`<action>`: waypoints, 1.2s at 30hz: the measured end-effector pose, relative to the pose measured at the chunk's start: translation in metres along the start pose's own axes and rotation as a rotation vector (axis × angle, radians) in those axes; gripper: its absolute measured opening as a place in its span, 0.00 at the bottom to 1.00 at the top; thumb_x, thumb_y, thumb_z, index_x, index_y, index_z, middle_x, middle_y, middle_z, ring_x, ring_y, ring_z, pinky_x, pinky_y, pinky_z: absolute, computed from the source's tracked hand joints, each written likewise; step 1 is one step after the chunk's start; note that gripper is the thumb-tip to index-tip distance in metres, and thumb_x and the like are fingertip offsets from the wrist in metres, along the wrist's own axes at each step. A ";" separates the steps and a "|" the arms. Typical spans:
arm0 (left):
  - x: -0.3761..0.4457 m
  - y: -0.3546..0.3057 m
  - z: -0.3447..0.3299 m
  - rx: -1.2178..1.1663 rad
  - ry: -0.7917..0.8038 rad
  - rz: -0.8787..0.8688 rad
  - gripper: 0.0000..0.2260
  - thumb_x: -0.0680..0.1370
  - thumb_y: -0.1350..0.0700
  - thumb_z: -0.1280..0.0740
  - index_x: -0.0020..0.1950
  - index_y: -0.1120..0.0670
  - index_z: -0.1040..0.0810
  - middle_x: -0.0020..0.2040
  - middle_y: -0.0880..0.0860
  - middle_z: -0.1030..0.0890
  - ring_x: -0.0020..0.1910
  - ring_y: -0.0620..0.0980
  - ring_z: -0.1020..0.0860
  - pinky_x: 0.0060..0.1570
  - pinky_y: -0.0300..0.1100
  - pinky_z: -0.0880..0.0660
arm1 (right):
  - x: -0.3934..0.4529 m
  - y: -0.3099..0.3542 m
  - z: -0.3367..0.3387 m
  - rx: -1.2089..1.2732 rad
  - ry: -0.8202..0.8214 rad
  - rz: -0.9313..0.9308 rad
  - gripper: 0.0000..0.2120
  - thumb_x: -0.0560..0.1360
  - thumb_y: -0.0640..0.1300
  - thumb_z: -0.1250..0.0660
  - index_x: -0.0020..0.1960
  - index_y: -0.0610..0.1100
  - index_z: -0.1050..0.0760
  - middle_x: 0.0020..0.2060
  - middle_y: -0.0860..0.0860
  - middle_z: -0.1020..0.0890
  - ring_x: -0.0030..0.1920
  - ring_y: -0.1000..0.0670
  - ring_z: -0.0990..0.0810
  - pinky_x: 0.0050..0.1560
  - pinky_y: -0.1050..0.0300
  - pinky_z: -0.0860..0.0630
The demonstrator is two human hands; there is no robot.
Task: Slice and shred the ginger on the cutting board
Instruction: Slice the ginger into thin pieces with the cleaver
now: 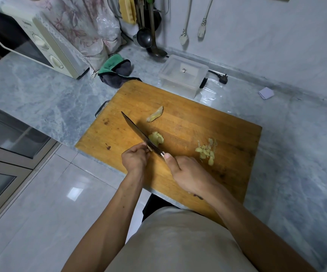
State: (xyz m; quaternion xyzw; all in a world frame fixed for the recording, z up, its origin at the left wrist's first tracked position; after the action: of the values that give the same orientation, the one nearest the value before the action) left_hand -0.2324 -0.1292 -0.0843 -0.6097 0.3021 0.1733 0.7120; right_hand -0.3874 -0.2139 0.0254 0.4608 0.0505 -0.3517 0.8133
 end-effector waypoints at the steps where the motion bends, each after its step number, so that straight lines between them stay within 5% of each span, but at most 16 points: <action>1: 0.000 0.000 0.000 0.000 0.000 0.001 0.11 0.79 0.65 0.33 0.39 0.55 0.17 0.40 0.54 0.16 0.39 0.48 0.18 0.49 0.46 0.18 | 0.000 -0.001 0.000 0.000 0.000 -0.002 0.29 0.86 0.58 0.52 0.31 0.45 0.35 0.25 0.53 0.31 0.27 0.53 0.33 0.32 0.54 0.35; 36: 0.000 0.002 -0.001 -0.001 0.000 -0.002 0.12 0.79 0.68 0.35 0.40 0.57 0.17 0.43 0.56 0.16 0.40 0.49 0.18 0.52 0.50 0.18 | -0.001 0.000 -0.003 0.011 -0.026 -0.008 0.29 0.85 0.59 0.52 0.32 0.45 0.33 0.27 0.50 0.27 0.28 0.51 0.29 0.34 0.49 0.31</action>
State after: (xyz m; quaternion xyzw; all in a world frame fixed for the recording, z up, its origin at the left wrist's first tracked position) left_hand -0.2333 -0.1294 -0.0861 -0.6104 0.3016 0.1729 0.7118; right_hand -0.3877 -0.2107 0.0242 0.4607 0.0399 -0.3612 0.8098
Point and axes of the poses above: each hand's wrist, its own x-axis towards the middle knuckle, its own z-axis out of the back of the hand, y = z × x, the point moved 9 cm from there along x, towards the middle knuckle
